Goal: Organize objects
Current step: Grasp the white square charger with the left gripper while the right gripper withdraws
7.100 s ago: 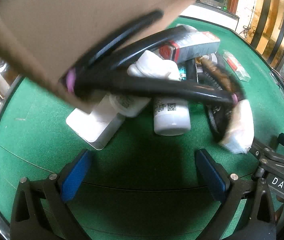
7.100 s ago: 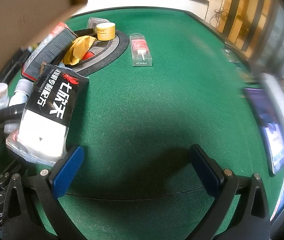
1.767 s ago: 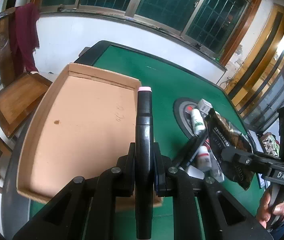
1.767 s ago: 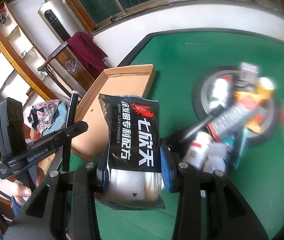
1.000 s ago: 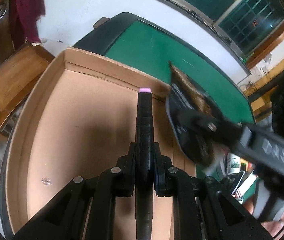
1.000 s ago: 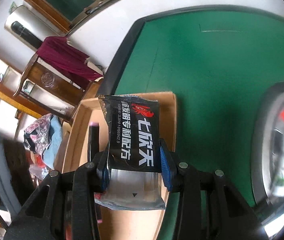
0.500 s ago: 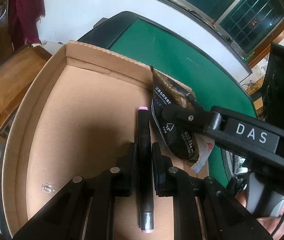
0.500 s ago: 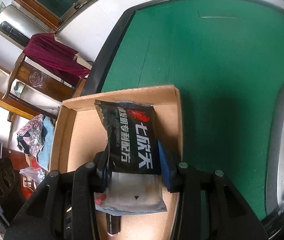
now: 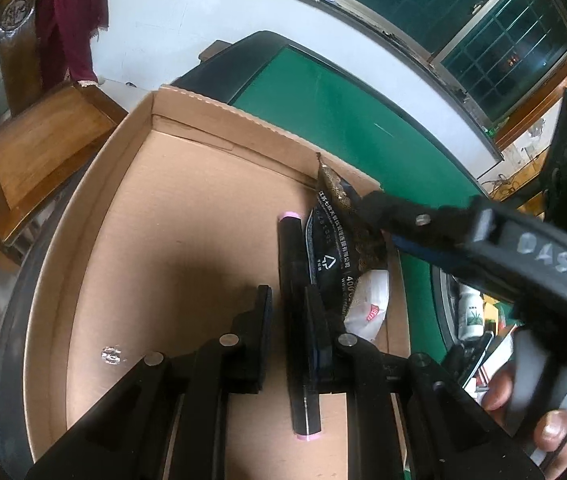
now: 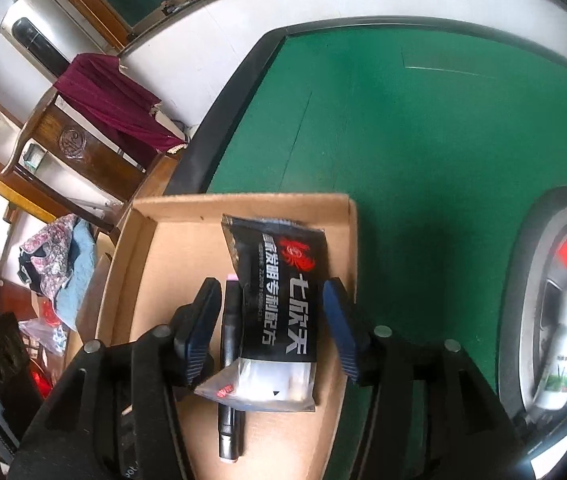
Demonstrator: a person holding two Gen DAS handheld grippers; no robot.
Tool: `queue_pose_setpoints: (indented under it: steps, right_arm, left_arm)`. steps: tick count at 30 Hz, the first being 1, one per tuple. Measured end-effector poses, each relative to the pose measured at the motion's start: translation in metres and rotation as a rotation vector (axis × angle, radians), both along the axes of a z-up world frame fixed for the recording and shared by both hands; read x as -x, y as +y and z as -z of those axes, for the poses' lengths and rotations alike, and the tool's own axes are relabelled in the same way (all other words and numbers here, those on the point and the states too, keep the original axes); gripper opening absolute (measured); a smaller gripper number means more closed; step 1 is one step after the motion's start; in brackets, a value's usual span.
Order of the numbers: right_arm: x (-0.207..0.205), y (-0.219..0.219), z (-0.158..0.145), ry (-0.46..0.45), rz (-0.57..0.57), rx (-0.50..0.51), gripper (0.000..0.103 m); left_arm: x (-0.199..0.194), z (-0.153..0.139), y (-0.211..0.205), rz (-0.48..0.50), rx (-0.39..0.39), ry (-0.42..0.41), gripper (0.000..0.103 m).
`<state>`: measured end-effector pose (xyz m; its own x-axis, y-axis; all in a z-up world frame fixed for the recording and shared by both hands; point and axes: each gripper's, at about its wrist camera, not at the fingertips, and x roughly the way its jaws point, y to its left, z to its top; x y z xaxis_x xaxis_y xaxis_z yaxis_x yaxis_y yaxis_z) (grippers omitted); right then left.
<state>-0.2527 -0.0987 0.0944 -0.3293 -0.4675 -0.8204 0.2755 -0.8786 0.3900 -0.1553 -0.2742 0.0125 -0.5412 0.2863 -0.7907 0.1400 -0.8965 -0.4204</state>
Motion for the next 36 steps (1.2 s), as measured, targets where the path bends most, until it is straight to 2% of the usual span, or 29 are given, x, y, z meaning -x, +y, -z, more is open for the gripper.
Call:
queue_pose_setpoints:
  steps: [8, 12, 17, 20, 24, 27, 34, 36]
  right_arm:
    - [-0.04, 0.034, -0.025, 0.046, -0.068, 0.082, 0.052]
    - [-0.071, 0.076, -0.039, 0.093, -0.086, 0.112, 0.052]
    - [-0.107, 0.149, -0.046, 0.156, -0.055, 0.143, 0.052]
    - [-0.121, 0.184, -0.042, 0.174, -0.018, 0.15, 0.052]
    - [-0.134, 0.218, -0.03, 0.177, 0.027, 0.149, 0.052]
    - [-0.141, 0.243, -0.022, 0.193, 0.059, 0.135, 0.056]
    - [-0.145, 0.285, -0.007, 0.227, 0.12, 0.149, 0.056]
    - [-0.144, 0.29, -0.006, 0.227, 0.123, 0.14, 0.056]
  left_arm:
    - [-0.027, -0.007, 0.007, -0.023, 0.018, 0.027, 0.014]
    - [-0.046, -0.027, 0.018, -0.012, 0.083, 0.111, 0.014]
    - [-0.07, -0.057, 0.044, 0.077, 0.088, 0.201, 0.014]
    - [-0.086, -0.067, 0.073, 0.144, 0.108, 0.237, 0.014]
    - [-0.102, -0.069, 0.11, 0.214, 0.084, 0.243, 0.014]
    - [-0.115, -0.065, 0.138, 0.267, 0.09, 0.229, 0.014]
    - [-0.134, -0.046, 0.186, 0.365, 0.201, 0.193, 0.039]
    - [-0.135, -0.039, 0.193, 0.379, 0.224, 0.178, 0.041]
